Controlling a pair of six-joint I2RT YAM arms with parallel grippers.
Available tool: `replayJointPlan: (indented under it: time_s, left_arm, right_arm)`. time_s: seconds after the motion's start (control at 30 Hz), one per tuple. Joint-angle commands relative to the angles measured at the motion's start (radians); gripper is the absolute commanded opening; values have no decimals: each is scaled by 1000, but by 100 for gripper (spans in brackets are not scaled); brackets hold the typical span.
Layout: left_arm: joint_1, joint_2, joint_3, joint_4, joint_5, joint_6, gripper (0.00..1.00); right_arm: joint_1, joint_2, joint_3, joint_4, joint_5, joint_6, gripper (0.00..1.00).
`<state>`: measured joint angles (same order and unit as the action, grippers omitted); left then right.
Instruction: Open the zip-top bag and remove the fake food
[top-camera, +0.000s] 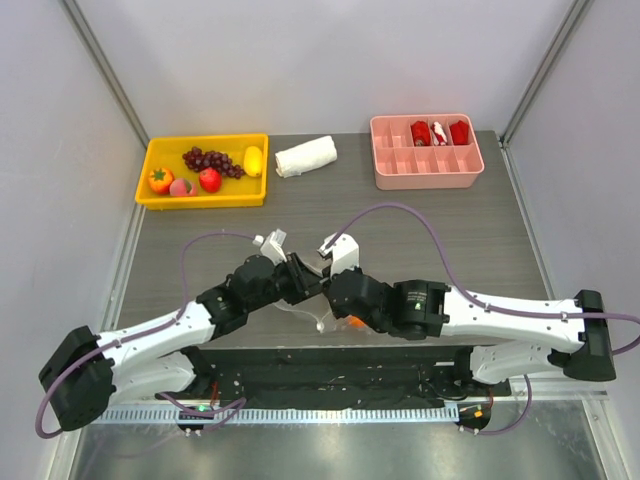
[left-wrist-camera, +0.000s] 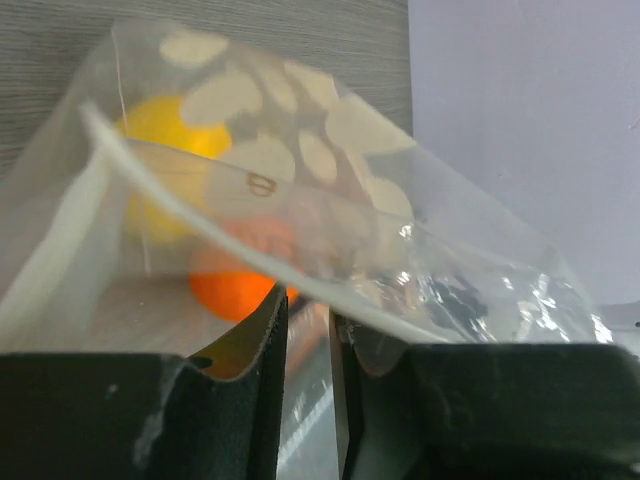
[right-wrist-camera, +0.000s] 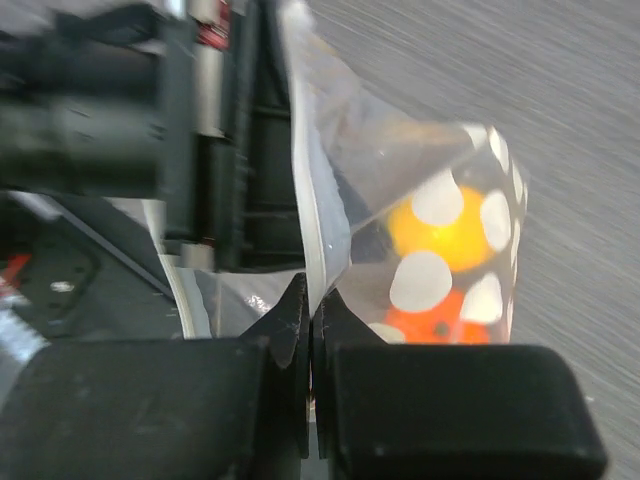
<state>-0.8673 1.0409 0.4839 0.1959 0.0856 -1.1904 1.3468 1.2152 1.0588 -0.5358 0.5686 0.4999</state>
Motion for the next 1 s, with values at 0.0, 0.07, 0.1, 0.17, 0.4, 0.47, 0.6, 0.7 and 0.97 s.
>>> replayJointPlan:
  time_s: [0.0, 0.07, 0.1, 0.17, 0.4, 0.47, 0.6, 0.7, 0.97]
  left_arm:
    - [-22, 19, -1, 10, -78, 71, 26]
    - [-24, 40, 13, -10, -83, 84, 32]
    - [-27, 53, 22, -25, -111, 97, 34]
    - [-30, 112, 68, -74, -110, 115, 43]
    - [-75, 264, 119, -179, -101, 150, 52]
    - [-82, 283, 119, -161, -107, 150, 54]
    - [-84, 271, 111, -138, -145, 146, 55]
    - [-84, 266, 107, -144, -170, 146, 55]
    - [-84, 278, 98, -90, -119, 132, 55]
  right_arm:
    - [-1, -28, 55, 92, -117, 63, 1]
    - [-1, -25, 49, 128, -162, 65, 1]
    - [-3, -25, 46, 135, -167, 66, 2]
    - [-6, -17, 43, 149, -168, 58, 1]
    - [-26, -54, -31, 152, -170, 72, 15]
    - [-29, -84, -69, 151, -167, 87, 40]
    - [-43, -224, -102, 86, -102, 129, 76]
    - [-46, -338, -100, 2, -26, 150, 82]
    - [-355, -360, -223, -146, 78, 174, 56]
